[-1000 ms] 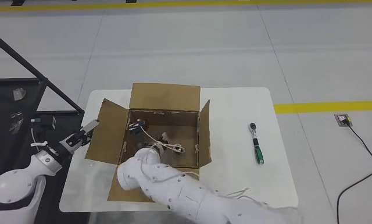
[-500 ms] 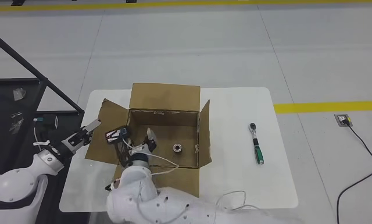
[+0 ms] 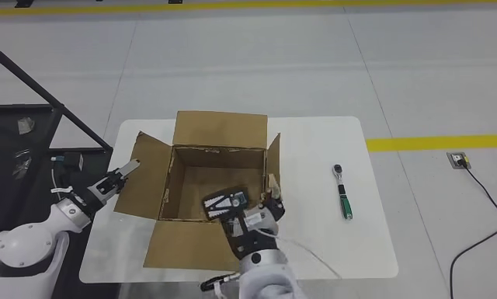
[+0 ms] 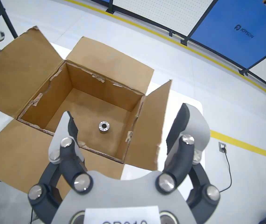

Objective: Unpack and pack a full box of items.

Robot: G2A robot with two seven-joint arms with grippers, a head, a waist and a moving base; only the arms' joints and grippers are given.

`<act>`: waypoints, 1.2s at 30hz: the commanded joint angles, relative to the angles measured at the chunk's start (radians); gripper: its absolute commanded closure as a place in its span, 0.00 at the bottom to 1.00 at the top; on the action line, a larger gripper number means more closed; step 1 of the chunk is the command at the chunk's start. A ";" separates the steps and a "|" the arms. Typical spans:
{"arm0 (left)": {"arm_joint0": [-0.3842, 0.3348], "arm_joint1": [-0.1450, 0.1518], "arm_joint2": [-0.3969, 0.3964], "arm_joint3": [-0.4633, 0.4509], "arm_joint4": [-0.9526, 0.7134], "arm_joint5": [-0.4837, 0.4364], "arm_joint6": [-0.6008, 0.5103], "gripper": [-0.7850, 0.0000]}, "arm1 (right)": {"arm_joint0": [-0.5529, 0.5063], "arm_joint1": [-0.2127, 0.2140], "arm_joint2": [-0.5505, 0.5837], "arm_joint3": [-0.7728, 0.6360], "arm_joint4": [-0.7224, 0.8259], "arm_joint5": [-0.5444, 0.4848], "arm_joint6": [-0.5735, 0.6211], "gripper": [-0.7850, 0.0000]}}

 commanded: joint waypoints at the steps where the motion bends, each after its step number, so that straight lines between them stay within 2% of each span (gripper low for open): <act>1: 0.000 -0.001 0.002 0.002 -0.002 0.000 -0.001 0.00 | -0.049 0.011 0.084 -0.077 0.043 -0.022 0.020 0.00; 4: -0.001 -0.002 0.008 0.006 -0.003 0.001 -0.002 0.00 | -0.116 0.018 0.210 -0.168 0.116 -0.055 0.110 0.00; 7: -0.004 -0.003 0.015 0.008 -0.004 0.004 -0.001 0.00 | -0.120 0.017 0.383 -0.165 0.242 -0.067 0.210 0.00; 8: -0.007 -0.003 0.018 0.010 -0.004 0.005 0.000 0.00 | -0.110 0.015 0.462 -0.138 0.285 -0.046 0.248 0.00; 11: -0.014 -0.005 0.027 0.012 0.003 0.008 0.000 0.00 | -0.022 0.016 0.644 0.019 0.436 -0.086 0.355 0.00; 14: -0.020 -0.006 0.032 0.015 0.002 0.010 0.003 0.00 | 0.060 0.020 0.775 0.159 0.612 -0.150 0.381 0.00; 28: -0.036 -0.012 0.030 0.057 -0.045 0.032 0.030 0.00 | 0.057 0.020 0.773 0.162 0.610 -0.151 0.372 0.00; 30: -0.041 -0.012 0.033 0.062 -0.043 0.034 0.025 0.00 | 0.059 0.020 0.734 0.222 0.542 -0.147 0.325 0.00; 33: -0.050 -0.012 0.038 0.067 -0.033 0.032 0.018 0.00 | 0.124 0.019 0.667 0.316 0.408 -0.150 0.321 0.00; 36: -0.055 -0.013 0.041 0.072 -0.034 0.027 0.011 0.00 | 0.180 0.020 0.659 0.403 0.355 -0.179 0.331 0.00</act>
